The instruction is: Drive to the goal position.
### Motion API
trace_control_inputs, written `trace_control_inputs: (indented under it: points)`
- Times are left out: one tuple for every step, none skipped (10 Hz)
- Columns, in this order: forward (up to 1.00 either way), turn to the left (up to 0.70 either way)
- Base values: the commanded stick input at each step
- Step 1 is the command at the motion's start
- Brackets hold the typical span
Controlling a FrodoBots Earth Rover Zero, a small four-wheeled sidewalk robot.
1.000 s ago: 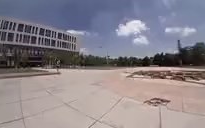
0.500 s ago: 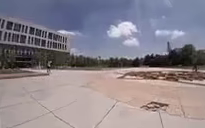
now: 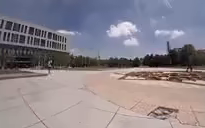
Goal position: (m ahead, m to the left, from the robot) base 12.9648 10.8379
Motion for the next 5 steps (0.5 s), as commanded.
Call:
trace_control_inputs:
  points:
    - [0.50, 0.00]
    - [0.50, 0.00]
    - [0.50, 0.00]
    - [0.50, 0.00]
    - [0.50, 0.00]
